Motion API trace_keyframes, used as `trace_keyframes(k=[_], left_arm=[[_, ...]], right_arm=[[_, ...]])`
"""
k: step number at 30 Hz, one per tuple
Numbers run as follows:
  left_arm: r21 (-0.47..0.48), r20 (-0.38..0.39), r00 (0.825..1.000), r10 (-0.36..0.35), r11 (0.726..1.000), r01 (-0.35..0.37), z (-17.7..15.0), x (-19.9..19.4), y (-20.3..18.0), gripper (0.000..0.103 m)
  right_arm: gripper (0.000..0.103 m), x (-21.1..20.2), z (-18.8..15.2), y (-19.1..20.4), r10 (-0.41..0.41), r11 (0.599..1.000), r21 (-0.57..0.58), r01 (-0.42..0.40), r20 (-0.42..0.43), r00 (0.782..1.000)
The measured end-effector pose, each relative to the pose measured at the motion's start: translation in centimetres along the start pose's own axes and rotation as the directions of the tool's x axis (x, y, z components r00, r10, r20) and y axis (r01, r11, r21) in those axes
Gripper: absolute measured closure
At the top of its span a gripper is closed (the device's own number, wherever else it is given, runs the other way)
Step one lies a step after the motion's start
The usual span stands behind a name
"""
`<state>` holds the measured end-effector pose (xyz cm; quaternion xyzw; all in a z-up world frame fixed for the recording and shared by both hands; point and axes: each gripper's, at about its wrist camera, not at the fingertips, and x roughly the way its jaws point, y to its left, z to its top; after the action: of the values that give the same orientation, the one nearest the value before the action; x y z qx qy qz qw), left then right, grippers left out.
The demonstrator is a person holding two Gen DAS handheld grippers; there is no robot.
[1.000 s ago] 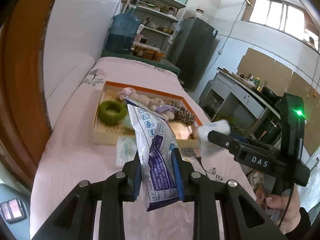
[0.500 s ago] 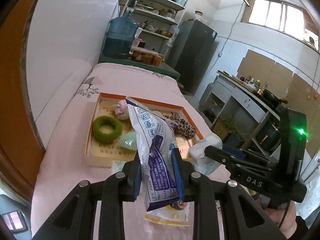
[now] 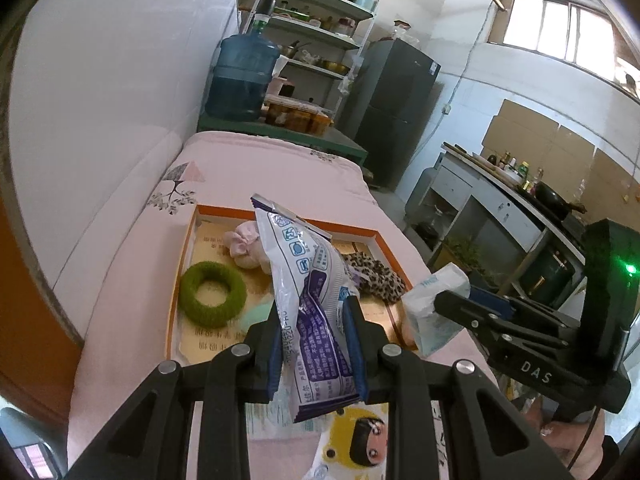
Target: Organize soft objects
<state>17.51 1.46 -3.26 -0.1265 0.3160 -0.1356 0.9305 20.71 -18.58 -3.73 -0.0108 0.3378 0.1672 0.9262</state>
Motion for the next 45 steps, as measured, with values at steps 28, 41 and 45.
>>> trace_keyframes(k=[28,41,45], left_arm=[[-0.027,-0.06,0.998,-0.003,1.0,0.002,2.0,8.2,0.9,0.075],[-0.026,-0.12,0.993,0.016,0.999,-0.019,1.4,11.0,1.1,0.075],[-0.016,-0.127,0.992,0.023,1.0,-0.025,1.2,11.6,1.2,0.075]], right_arm=[[0.063,7.2,1.4,-3.8,0.063,0.996,0.068,-0.056,-0.113,0.992],[0.063,9.0,1.1,-4.5,0.076,0.993,0.095,-0.064,-0.127,0.989],[0.063,9.6,1.0,-4.8,0.085,0.991,0.114,-0.07,-0.131,0.988]])
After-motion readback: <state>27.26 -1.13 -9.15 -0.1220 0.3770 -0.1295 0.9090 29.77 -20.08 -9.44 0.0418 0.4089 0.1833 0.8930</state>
